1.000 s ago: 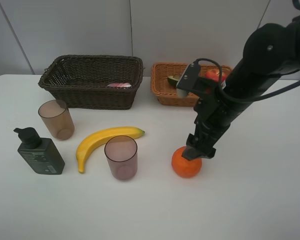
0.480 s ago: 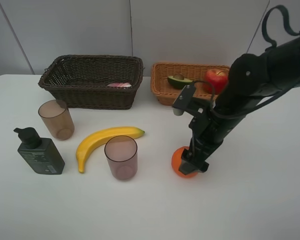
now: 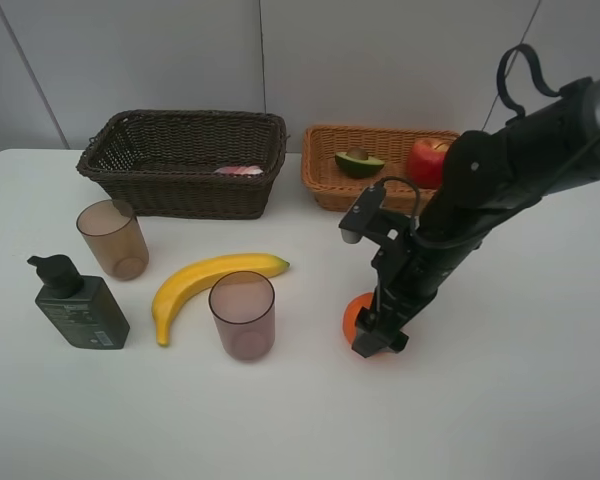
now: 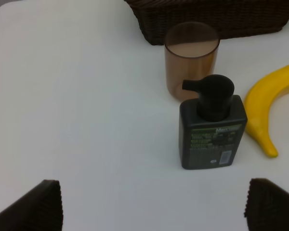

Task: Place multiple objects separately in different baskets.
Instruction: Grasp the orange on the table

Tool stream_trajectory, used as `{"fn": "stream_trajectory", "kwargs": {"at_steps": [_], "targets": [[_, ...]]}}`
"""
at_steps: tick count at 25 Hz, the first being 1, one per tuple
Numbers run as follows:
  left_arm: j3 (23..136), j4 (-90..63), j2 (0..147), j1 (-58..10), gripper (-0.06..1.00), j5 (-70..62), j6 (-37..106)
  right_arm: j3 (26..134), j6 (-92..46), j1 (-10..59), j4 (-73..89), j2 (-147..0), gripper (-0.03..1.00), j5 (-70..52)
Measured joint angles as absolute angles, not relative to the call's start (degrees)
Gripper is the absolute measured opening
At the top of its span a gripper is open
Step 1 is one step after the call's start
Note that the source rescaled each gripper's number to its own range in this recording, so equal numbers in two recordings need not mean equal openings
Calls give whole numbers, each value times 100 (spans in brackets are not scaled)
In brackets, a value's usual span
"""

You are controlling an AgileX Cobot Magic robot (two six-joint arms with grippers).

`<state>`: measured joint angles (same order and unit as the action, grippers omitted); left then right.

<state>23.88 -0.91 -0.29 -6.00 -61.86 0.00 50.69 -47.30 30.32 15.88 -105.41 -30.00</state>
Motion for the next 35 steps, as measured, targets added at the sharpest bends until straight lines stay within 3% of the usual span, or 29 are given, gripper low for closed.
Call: {"fn": "stream_trajectory", "kwargs": {"at_steps": [10,12,15,35], "targets": [[2388,-91,-29,-600,100,-6186,0,5069,-4730,3032,1606,-10589,97,-2963],[2388,-91,-29,-600,100,-6186,0,5069,-4730,3032,1610,-10589,88,-2963],[2388,-91,-29,-600,100,-6186,0,5057,-4730,3032,1625,-10589,63,-2983],[2388,-91,-29,-600,100,-6186,0,5053,-4730,3032,1625,-10589,63,-3079]]}}
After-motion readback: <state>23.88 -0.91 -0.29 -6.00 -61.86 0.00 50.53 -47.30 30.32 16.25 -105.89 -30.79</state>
